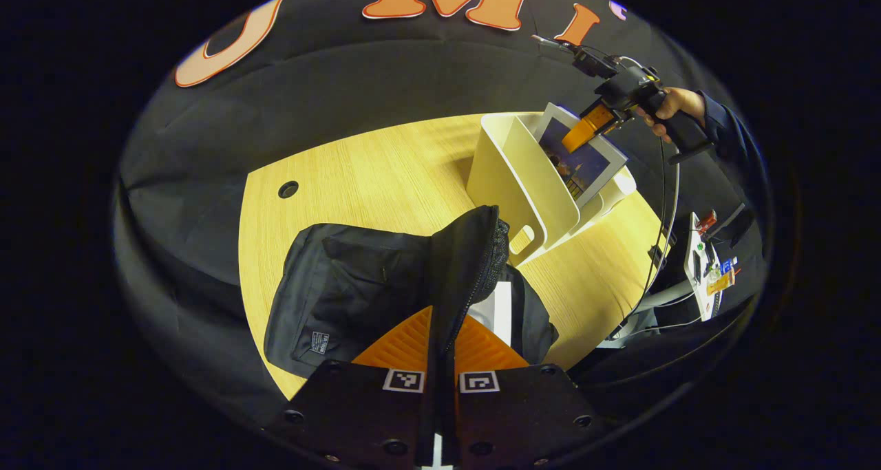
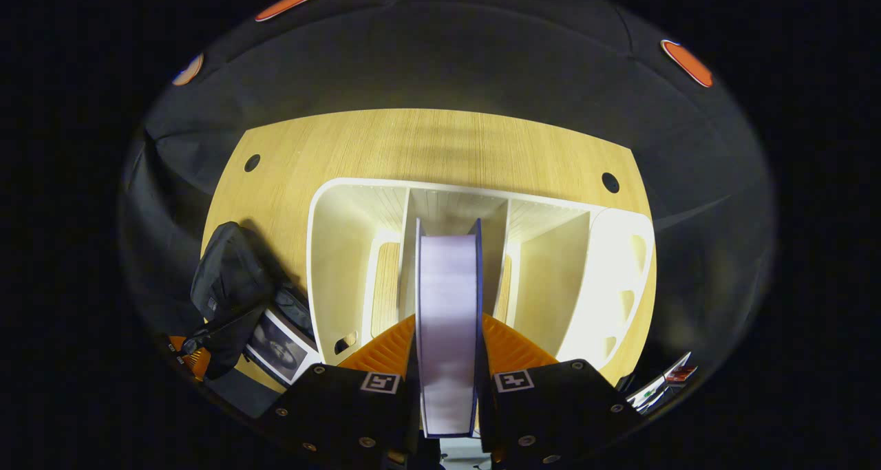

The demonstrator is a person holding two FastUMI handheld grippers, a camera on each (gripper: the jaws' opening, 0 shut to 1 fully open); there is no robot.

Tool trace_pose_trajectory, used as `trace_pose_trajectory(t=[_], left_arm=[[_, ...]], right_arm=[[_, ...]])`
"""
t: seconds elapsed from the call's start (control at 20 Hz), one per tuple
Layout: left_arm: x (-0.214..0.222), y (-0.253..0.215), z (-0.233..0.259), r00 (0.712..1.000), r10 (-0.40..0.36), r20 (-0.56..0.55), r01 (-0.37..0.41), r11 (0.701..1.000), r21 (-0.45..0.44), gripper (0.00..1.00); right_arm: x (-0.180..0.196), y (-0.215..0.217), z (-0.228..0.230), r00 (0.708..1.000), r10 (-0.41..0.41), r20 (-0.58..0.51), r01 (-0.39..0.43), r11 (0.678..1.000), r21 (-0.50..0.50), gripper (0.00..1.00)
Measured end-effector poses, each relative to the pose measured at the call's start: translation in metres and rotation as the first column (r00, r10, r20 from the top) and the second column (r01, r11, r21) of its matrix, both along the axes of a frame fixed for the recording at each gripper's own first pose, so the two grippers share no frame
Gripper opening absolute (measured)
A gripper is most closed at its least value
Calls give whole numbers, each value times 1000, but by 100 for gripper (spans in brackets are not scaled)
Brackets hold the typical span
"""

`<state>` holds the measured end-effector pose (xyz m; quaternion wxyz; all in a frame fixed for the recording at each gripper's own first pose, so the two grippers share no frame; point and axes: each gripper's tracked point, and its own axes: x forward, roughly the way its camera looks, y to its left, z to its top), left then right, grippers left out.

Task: Open the schoolbag, grab two books from the bookshelf and put them into the schoolbag.

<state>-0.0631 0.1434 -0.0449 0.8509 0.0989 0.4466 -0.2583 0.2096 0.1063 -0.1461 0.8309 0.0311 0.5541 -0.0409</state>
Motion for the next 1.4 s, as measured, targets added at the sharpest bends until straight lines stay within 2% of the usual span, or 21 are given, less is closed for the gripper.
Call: trace_pose_trajectory(t=[0.6, 0.75, 1.0, 1.15, 1.3, 1.4], left_arm=[[1, -1, 3, 995, -95, -4, 95, 995, 6, 5], [2, -1, 8, 994, -114, 2, 114, 993, 21, 5], [3, -2, 11, 989, -146, -9, 146, 989, 25, 5], [6, -6, 8, 986, -165, -13, 166, 986, 28, 5], [3, -9, 5, 984, -177, -25, 178, 984, 23, 5], [5, -8, 4, 982, -189, -25, 190, 981, 28, 5]], right_arm=[[-80, 0, 38, 996, -65, 61, 60, 996, 72, 35], [-100, 0, 44, 996, -65, 67, 60, 996, 65, 35], [-130, 8, 47, 992, -97, 79, 88, 990, 110, 35], [-148, 16, 39, 987, -143, 76, 130, 979, 154, 35], [-169, 30, 33, 975, -207, 81, 182, 952, 245, 34], [-183, 30, 25, 969, -234, 82, 205, 943, 263, 35]])
